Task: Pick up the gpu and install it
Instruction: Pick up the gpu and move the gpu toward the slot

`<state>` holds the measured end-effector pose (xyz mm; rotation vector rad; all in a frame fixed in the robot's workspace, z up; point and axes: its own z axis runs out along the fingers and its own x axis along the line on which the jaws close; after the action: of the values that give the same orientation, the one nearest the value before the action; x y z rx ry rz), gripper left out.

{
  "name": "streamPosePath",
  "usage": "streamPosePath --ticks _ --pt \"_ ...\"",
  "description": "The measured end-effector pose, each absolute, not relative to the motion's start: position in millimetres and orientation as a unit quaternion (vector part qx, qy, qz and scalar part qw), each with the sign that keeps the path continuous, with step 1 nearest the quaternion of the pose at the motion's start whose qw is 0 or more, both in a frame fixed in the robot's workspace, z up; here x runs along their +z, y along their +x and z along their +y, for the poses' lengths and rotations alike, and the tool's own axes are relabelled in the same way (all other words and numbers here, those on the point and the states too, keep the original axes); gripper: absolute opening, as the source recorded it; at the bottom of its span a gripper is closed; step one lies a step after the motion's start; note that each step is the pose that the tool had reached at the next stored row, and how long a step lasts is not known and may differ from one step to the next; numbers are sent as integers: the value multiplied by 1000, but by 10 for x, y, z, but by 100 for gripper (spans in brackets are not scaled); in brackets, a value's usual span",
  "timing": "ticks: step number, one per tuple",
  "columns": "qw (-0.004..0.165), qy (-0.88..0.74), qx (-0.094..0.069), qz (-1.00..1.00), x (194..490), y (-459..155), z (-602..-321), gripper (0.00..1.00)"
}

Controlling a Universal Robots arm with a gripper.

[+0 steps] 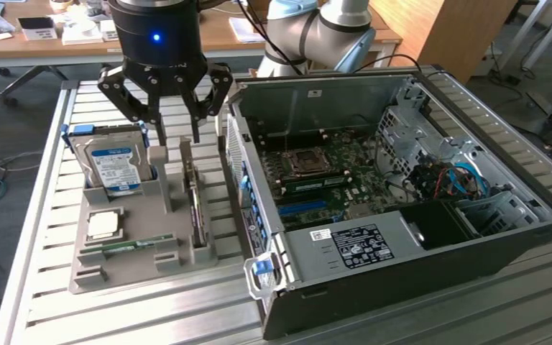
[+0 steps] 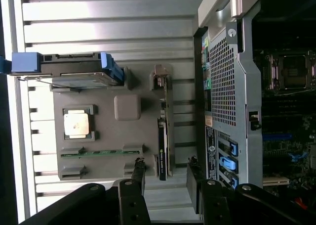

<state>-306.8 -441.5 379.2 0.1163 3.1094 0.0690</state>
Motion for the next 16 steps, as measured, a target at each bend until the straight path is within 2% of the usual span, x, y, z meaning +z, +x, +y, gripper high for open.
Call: streamPosePath --ticks 16 --pt "15 37 22 999 3742 -3068 -4415 47"
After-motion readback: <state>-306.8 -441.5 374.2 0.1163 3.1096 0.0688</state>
